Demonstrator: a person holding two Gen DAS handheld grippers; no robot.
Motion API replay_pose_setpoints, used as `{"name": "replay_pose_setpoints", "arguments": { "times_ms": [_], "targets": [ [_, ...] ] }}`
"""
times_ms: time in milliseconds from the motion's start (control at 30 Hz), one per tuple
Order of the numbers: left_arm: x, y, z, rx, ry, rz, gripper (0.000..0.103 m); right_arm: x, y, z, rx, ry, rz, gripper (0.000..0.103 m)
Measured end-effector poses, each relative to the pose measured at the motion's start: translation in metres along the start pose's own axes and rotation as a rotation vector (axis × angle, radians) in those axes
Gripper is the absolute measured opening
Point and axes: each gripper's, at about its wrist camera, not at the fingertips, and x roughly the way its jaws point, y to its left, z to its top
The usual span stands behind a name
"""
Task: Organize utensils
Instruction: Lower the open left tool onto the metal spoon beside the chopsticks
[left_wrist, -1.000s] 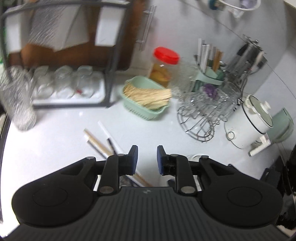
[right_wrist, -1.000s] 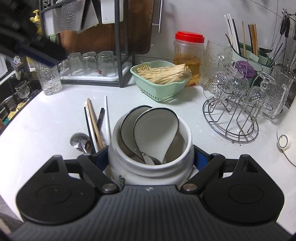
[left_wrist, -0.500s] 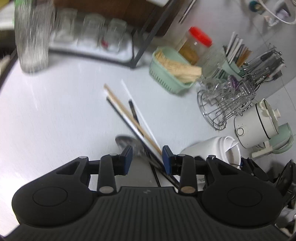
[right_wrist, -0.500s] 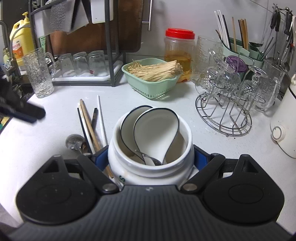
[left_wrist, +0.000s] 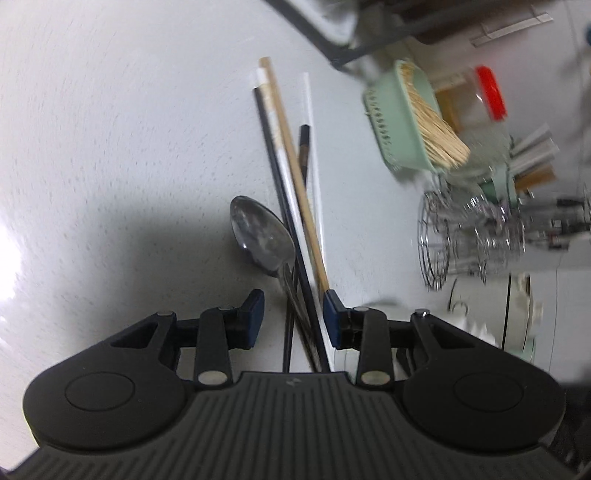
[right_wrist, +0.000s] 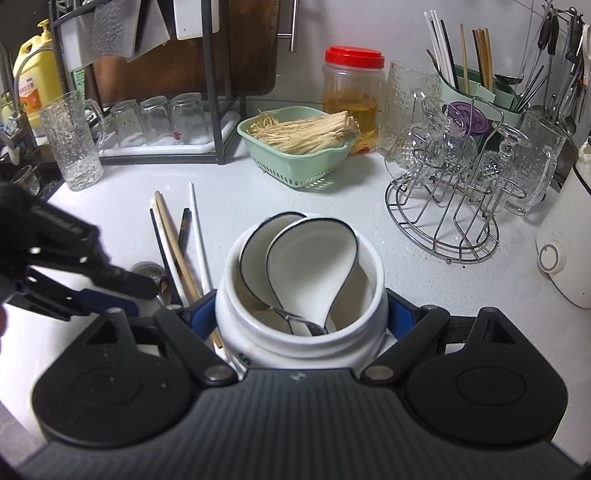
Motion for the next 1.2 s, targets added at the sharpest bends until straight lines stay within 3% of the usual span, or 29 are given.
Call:
{"name": "replay_pose_setpoints", "arguments": {
  "times_ms": [233,367,500,633,767,933,1200],
  "targets": [
    [0.011,-0.002,0.003,-0.142,-0.044,-0.002,0.038,-0.003,-0.007,-0.004,-0.032,-0.005,0.037,0.091],
    [0.013,-0.014,0.003,-0.166,-0.061,0.08,0.033,-0.004,-0.01,-0.004,-0.051,-0.006,0.059,0.091],
    [0.016,-0.026,0.002,-0.186,-0.094,0.171,0.022,-0.005,-0.013,-0.006,-0.067,-0.016,0.08,0.091],
    [0.019,-0.031,0.003,-0.223,-0.113,0.21,0.016,-0.006,-0.015,-0.008,-0.08,-0.026,0.095,0.091],
    [0.021,-0.039,0.005,-0.192,-0.131,0.241,0.016,-0.006,-0.017,-0.008,-0.089,-0.033,0.107,0.091],
    [0.02,-0.048,0.005,-0.141,-0.138,0.276,0.004,-0.006,-0.018,-0.009,-0.091,-0.04,0.111,0.091],
    [0.008,-0.045,0.008,-0.096,-0.136,0.292,0.003,-0.007,-0.017,-0.011,-0.09,-0.052,0.108,0.091]
  ]
}}
